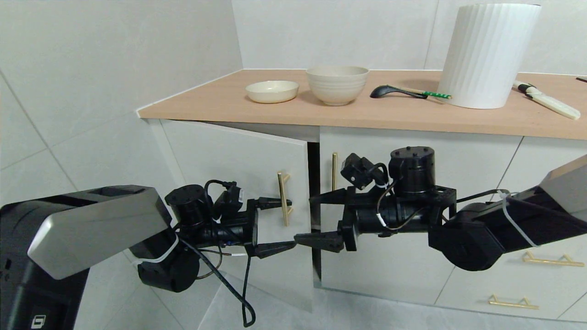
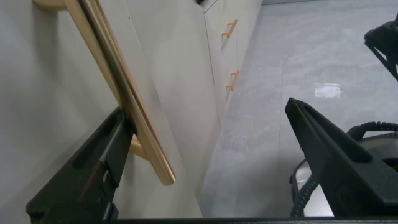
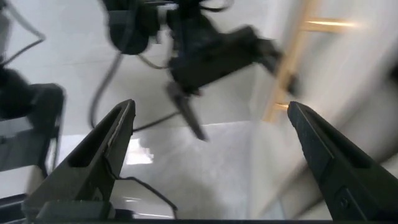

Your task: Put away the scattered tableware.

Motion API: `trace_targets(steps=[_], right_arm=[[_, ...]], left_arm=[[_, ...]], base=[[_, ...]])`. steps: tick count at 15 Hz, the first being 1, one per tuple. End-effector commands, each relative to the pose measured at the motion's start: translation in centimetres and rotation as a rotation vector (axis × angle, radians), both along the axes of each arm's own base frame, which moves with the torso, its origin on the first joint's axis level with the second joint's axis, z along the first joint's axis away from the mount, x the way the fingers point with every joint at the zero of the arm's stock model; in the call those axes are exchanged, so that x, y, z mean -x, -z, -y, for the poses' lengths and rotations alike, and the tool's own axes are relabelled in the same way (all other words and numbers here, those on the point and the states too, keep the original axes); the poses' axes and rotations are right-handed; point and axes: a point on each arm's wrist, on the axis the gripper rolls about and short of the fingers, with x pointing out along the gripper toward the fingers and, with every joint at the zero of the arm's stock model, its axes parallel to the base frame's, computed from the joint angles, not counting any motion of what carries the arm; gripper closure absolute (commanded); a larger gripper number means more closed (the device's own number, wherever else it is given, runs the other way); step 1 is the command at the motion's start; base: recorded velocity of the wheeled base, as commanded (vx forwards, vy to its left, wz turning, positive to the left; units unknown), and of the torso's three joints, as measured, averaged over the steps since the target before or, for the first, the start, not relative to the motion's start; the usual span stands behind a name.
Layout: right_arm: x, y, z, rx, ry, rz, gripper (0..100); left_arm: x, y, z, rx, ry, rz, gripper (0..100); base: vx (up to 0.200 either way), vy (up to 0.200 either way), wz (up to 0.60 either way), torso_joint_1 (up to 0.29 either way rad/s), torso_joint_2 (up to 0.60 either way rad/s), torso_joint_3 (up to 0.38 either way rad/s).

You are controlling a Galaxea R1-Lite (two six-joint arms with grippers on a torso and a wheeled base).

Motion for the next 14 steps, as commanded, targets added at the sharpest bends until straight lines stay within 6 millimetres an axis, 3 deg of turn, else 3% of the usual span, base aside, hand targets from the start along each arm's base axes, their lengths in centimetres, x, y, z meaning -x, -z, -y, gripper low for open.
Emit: trace_targets(steps=[1,4,8,14], right_arm=[[-0.2,-0.9,1.1,-0.011,0.034,0.019,0],[-1.9,-0.6,0.7,-0.02,0.059,0.034,0],[-4.2,0.5,-1.3,-0.039,0.077,0.055,0],[-4.5,0.7,-2.7,-0.07,0.057,0.062,0]], left_arm=[[0.1,-0.4,0.0,0.003,0.001,0.011,0],[0.1,-0.7,0.0,0.005,0.002,0.018,0],[0.2,-0.8,0.1,0.006,0.004,0.021,0],[0.2,-0.5,0.0,0.003,0.001,0.011,0]], base=[[0.0,0.0,0.0,0.0,0.0,0.0],[0.0,0.0,0.0,0.0,0.0,0.0],[0.0,0.0,0.0,0.0,0.0,0.0],[0.0,0.0,0.0,0.0,0.0,0.0]])
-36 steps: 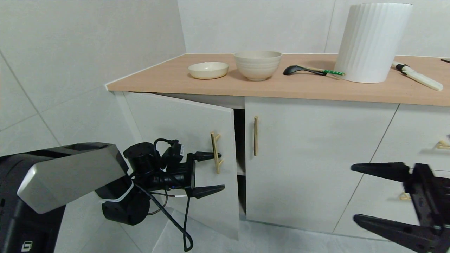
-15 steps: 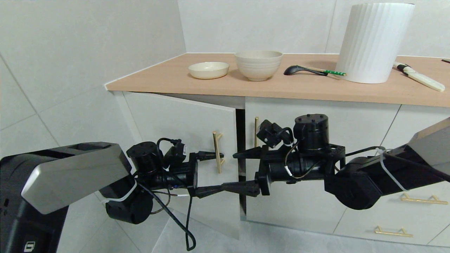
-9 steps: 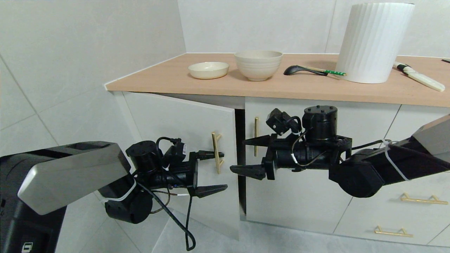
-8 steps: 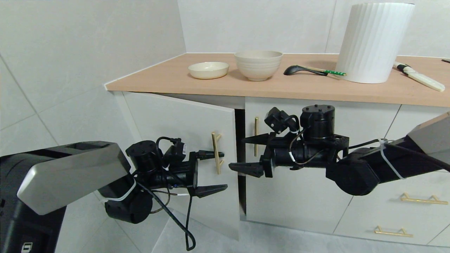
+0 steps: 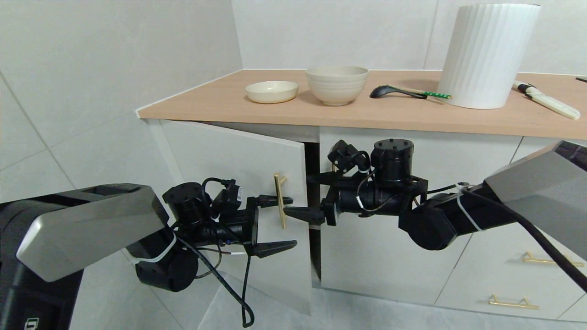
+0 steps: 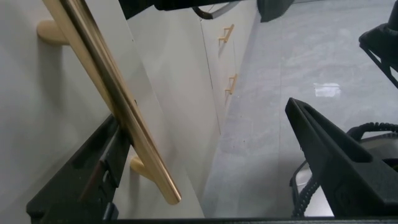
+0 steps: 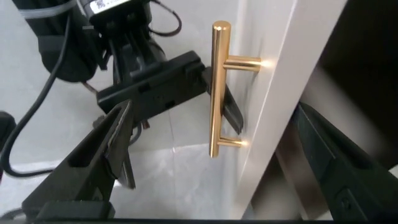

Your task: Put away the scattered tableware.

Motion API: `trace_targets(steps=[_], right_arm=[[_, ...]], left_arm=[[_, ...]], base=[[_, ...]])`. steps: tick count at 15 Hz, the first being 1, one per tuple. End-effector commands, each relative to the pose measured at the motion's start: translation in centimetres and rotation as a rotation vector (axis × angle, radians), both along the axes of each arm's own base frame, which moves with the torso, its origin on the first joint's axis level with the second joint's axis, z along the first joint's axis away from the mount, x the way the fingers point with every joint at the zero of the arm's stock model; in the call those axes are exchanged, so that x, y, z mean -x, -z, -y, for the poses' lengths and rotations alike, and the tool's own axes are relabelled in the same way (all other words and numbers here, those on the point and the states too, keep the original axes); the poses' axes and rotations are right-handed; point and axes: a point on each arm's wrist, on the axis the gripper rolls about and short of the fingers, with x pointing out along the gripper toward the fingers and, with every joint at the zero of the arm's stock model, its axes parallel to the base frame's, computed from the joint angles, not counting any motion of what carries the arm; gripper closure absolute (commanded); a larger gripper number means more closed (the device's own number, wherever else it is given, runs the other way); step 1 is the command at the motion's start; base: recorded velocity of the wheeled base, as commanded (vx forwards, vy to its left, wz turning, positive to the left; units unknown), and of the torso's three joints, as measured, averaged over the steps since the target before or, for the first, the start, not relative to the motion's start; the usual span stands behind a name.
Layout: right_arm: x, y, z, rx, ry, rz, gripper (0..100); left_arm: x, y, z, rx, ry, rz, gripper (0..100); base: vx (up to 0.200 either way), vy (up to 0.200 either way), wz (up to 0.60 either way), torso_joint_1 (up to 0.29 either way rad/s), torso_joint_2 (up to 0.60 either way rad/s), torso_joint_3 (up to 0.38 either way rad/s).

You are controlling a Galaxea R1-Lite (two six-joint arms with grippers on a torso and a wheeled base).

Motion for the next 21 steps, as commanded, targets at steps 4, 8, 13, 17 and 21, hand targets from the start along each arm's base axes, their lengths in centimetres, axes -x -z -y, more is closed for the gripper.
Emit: trace_targets(steps=[4,8,13,17,21], right_arm=[[-0.2,1.0,-1.2,-0.011,-0.017,-0.012,0],[-1.1,1.4,-2.0,-0.025,-0.02,0.008,0],[-1.3,2.3,-3.9,-0.031,-0.049,0.014,0],[-1.4,2.2,-4.2,-0.037,-0.049,0.022,0],[-0.9,1.4,-4.6,-0.052,-0.063,0.039,0]], left_arm=[[-0.1,0.1,-0.1,0.0,-0.009,-0.009,0],[-0.6,0.2,-2.3,-0.001,-0.074,-0.005,0],[-0.3,0.3,-4.7,-0.008,-0.192,-0.013,0],[1.5,0.4,-7.5,-0.034,-0.266,-0.021,0],[6.0,-1.7,-9.2,-0.039,-0.256,-0.043,0]], base=[[0.0,0.0,0.0,0.0,0.0,0.0],[0.0,0.0,0.0,0.0,0.0,0.0],[0.0,0.0,0.0,0.0,0.0,0.0],[0.0,0.0,0.0,0.0,0.0,0.0],[0.0,0.0,0.0,0.0,0.0,0.0]])
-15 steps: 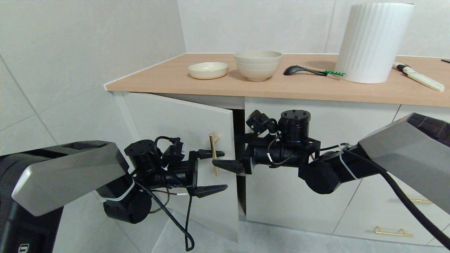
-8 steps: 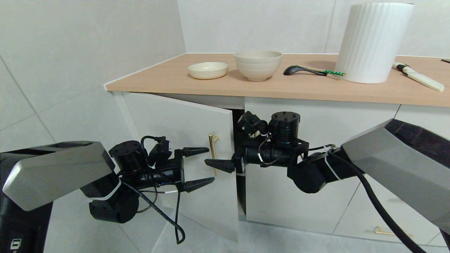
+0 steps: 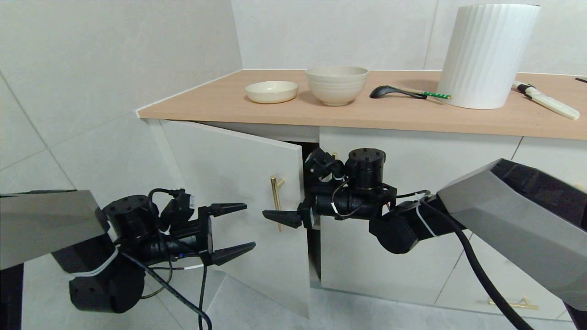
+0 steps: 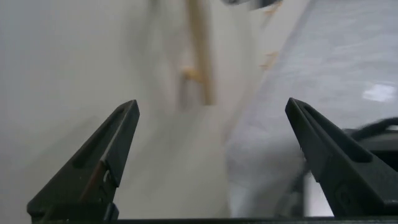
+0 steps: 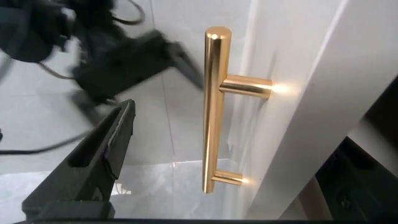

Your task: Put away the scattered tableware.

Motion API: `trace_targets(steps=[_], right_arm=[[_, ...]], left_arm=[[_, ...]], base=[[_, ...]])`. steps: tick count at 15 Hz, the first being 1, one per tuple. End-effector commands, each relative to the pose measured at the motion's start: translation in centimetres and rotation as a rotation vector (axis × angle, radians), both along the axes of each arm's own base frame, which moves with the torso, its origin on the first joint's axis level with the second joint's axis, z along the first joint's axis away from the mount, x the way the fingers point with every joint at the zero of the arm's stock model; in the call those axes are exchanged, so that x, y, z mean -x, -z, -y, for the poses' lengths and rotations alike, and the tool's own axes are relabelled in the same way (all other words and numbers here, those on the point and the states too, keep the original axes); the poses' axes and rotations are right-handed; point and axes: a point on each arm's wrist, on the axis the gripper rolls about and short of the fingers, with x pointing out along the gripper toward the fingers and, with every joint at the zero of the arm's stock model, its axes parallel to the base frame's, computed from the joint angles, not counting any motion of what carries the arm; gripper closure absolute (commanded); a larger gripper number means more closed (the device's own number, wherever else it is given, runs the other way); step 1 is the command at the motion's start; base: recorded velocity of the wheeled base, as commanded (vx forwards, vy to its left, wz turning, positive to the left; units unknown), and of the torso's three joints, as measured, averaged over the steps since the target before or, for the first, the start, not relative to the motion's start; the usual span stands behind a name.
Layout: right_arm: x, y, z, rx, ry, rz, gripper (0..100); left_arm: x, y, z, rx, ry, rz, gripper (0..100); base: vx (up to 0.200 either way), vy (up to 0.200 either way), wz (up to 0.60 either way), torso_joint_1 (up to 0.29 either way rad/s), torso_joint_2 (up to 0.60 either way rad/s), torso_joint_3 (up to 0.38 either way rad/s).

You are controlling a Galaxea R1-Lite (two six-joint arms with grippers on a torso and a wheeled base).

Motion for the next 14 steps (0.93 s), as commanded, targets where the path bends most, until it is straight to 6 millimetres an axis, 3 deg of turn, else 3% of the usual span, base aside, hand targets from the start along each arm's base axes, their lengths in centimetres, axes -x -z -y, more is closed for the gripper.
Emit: trace_targets(steps=[1,4,6,8,12,14], right_arm=[[0.9,-0.8,-0.6,-0.016,-0.023,0.007,0],[2.1,-1.8,-1.4,-0.041,-0.052,0.008,0],[3.2,-1.7,-2.0,-0.035,-0.076,-0.001,0],[3.7,-1.6,-2.3,-0.034,-0.088,-0.003,0],[5.1,-1.2,-3.5,-0.03,-0.13,-0.015,0],[5.7,-1.0,-4.1,-0.028,-0.148,-0.019,0]], left_arm=[[3.7,-2.6,-1.1,0.003,0.023,0.02,0],[8.1,-5.0,-1.3,0.001,0.015,0.046,0],[12.5,-6.8,-1.2,-0.001,0.014,0.087,0],[15.2,-8.1,-1.1,-0.001,0.012,0.147,0],[18.9,-9.9,-1.3,0.002,-0.018,0.246,0],[19.7,-10.8,-2.0,0.036,-0.106,0.22,0]], base=[[0.0,0.0,0.0,0.0,0.0,0.0],[0.0,0.0,0.0,0.0,0.0,0.0],[0.0,0.0,0.0,0.0,0.0,0.0],[0.0,0.0,0.0,0.0,0.0,0.0],[0.0,0.0,0.0,0.0,0.0,0.0],[0.0,0.0,0.0,0.0,0.0,0.0]])
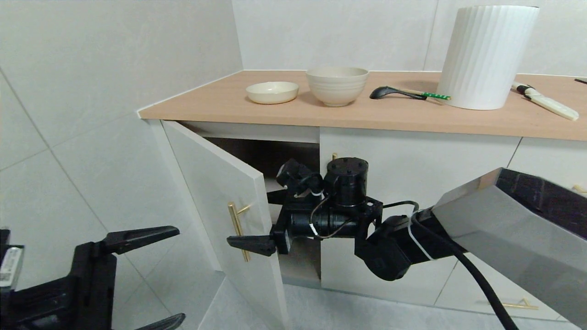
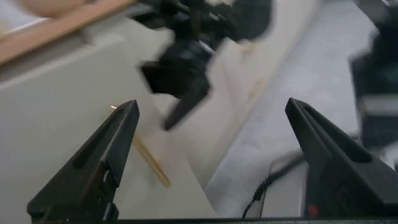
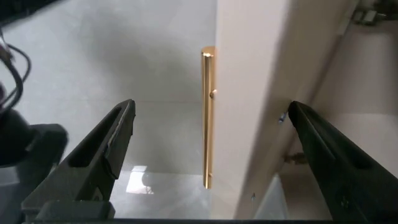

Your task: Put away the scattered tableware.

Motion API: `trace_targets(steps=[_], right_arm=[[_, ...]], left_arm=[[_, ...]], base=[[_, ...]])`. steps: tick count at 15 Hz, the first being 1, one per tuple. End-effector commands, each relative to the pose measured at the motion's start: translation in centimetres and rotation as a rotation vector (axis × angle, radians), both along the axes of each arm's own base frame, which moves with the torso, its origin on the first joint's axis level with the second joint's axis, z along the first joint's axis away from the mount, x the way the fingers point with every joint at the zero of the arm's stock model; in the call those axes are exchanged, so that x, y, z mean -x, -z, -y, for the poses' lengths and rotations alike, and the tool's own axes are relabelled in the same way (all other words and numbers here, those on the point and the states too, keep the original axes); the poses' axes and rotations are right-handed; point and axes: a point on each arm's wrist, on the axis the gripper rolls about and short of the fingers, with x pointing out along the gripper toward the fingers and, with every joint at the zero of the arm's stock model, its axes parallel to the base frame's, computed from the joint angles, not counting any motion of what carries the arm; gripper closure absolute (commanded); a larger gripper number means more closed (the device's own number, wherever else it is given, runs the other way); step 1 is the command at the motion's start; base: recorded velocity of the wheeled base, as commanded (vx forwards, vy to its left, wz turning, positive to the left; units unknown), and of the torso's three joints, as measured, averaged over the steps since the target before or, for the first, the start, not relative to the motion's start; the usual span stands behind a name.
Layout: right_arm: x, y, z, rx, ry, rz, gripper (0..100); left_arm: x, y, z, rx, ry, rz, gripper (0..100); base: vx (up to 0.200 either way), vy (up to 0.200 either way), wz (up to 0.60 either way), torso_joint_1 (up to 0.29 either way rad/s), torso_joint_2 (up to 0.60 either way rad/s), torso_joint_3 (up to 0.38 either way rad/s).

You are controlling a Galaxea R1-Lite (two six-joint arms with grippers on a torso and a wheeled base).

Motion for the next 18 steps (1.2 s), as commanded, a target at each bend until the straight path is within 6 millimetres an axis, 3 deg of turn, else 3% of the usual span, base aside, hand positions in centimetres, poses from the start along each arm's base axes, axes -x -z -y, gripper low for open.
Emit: trace_targets(steps=[1,12,15,18], right_arm=[[0.7,-0.2,-0.5,-0.002,-0.016,0.001,0],[3.1,0.3,-2.7,0.0,-0.087,-0.006,0],[3.9,0.7,-3.4,0.006,-0.11,-0.017,0],[4.5,1.8,-4.6,0.019,-0.134,-0.027,0]], left_arm=[[2.3,-1.8,-0.5,0.038,-0.093,0.056,0],[8.2,-5.1,-0.1,0.276,-0.269,0.149,0],[11.8,-4.2,0.2,0.318,-0.353,0.152,0],[16.1,-2.5,1.0,0.238,-0.206,0.133,0]], base=[[0.0,0.0,0.0,0.0,0.0,0.0],[0.0,0.0,0.0,0.0,0.0,0.0],[0.0,0.0,0.0,0.0,0.0,0.0],[0.0,0.0,0.0,0.0,0.0,0.0]])
